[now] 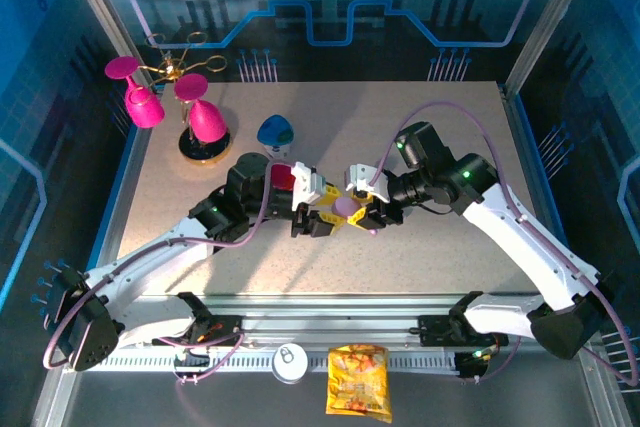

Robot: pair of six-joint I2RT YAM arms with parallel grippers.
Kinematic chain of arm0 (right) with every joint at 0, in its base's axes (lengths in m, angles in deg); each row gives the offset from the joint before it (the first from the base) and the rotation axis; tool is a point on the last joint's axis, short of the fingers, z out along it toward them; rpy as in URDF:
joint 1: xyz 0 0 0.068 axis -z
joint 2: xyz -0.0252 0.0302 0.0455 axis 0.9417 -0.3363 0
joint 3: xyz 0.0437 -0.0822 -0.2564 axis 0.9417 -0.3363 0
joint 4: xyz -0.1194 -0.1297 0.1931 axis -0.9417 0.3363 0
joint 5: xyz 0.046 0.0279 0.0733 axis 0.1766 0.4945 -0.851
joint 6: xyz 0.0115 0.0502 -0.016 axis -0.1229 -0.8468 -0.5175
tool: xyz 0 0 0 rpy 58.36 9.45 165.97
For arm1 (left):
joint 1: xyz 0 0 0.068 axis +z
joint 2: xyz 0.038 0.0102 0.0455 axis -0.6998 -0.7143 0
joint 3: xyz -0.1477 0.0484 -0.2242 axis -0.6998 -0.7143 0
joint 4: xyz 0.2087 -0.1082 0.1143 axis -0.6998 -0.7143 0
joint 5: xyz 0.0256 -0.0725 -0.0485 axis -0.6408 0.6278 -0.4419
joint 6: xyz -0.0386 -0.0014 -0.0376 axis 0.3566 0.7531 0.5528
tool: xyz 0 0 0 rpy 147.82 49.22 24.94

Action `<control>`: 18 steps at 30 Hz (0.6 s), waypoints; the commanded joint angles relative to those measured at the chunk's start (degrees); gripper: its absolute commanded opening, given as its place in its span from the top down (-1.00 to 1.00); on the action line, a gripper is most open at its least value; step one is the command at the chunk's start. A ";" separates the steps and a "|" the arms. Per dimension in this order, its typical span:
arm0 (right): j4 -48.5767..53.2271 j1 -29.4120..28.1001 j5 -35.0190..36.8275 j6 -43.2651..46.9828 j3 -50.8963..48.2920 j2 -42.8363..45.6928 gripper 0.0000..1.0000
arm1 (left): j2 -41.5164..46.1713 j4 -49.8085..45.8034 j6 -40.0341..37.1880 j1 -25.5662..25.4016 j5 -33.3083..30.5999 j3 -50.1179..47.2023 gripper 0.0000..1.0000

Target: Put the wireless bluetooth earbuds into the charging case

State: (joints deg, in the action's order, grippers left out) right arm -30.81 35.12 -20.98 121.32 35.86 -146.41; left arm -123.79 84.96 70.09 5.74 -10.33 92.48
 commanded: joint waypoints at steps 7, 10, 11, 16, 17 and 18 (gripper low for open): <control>-0.77 -0.62 -2.24 -0.75 0.83 0.22 0.61 | 0.46 0.72 -0.97 -0.52 1.70 1.71 0.01; -1.93 -0.59 -3.69 -1.23 0.51 0.64 0.61 | 0.33 0.64 -1.08 -0.48 1.62 1.67 -0.09; -2.29 -0.56 -3.90 -1.43 0.48 0.76 0.61 | 0.28 0.56 -1.15 -0.45 1.60 1.73 -0.09; -2.06 -0.64 -3.90 -1.47 0.37 0.54 0.61 | 0.19 0.27 -1.09 -0.50 1.79 1.84 -0.01; -1.91 -0.64 -3.79 -1.42 0.33 0.57 0.61 | 0.19 0.26 -1.12 -0.47 1.87 1.94 0.05; -1.82 -0.58 -3.69 -1.44 0.28 0.56 0.61 | 0.18 0.35 -1.14 -0.45 1.96 1.99 0.11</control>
State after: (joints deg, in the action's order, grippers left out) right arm -31.61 35.10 -22.43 120.43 35.84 -146.41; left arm -123.81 84.96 69.89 5.63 -10.13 92.48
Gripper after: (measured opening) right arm 0.326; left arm 0.466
